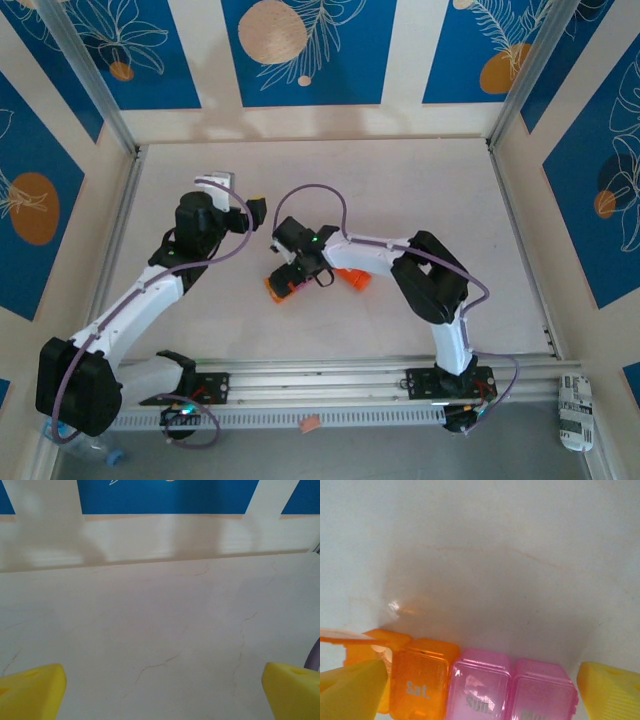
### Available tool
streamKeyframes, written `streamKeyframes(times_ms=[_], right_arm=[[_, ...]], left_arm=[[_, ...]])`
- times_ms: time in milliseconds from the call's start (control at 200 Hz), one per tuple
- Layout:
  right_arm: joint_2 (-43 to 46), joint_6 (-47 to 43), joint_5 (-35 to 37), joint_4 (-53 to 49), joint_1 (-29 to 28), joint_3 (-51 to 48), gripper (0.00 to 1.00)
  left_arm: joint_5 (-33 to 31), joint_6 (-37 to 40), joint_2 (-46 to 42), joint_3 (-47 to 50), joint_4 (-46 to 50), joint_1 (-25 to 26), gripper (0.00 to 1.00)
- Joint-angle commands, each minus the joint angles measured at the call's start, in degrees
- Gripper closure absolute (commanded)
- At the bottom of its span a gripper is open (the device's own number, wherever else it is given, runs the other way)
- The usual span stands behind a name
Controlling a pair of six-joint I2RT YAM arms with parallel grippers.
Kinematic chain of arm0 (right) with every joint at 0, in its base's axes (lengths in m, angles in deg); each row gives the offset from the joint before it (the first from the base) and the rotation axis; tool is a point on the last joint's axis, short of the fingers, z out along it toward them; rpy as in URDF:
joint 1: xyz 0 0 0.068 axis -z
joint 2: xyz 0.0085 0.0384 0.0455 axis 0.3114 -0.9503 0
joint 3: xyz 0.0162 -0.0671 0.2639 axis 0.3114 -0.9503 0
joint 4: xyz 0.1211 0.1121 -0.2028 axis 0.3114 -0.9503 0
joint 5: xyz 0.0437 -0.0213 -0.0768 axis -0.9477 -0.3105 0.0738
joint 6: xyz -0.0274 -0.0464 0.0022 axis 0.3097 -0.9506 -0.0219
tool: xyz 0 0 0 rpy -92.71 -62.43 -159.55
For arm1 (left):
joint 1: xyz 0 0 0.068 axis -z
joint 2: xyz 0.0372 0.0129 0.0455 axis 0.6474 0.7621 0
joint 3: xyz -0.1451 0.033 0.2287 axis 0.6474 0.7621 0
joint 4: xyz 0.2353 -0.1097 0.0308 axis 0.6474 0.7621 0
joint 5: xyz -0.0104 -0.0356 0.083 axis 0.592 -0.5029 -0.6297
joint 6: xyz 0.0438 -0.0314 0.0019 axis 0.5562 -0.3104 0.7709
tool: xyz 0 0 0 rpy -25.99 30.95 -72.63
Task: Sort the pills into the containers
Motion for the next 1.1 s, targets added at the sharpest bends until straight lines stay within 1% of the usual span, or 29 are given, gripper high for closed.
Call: streamKeyframes(times_ms=[0,185,325,490,580,695,875,995,1095], right_arm=[[4.2,0.0,-4.7,-1.5,0.1,1.7,0.02],[12.3,3.4,-7.2,-1.2,2.1,0.0,0.01],[18.7,9.5,-6.4,-1.3,4.8,-4.3,0.02],[27.4,20.1,-4.1,-1.9,10.1,-14.1,0.02],[31.9,24.5,-7.9,-1.3,13.1,-20.1,0.02],[36.7,29.4,-12.6,1.4,13.4,-27.0,0.02],[39.3,36.0,-15.1,6.2,10.4,-34.3,0.03],[38.0,38.6,-14.7,8.0,8.9,-35.4,0.03],[35.2,39.8,-14.4,8.8,9.2,-34.7,0.03]], left_arm=[[0.3,-1.8,-2.0,1.3,-3.5,-0.9,0.0],[-4.3,-9.0,-4.6,6.6,-10.0,-1.0,0.0],[-1.0,-8.0,-4.6,7.0,-9.7,-1.0,0.0],[-1.1,-7.1,-4.1,6.3,-6.9,-1.0,0.0],[0.2,-6.6,-3.5,5.6,-6.0,-1.0,0.0],[2.0,-7.5,-2.1,4.6,-5.7,-1.0,0.0],[4.4,-10.2,0.8,2.8,-5.5,-0.9,0.0],[5.2,-11.2,2.4,2.2,-5.7,-0.7,0.0],[5.7,-11.4,3.4,1.9,-6.3,-0.4,0.0]])
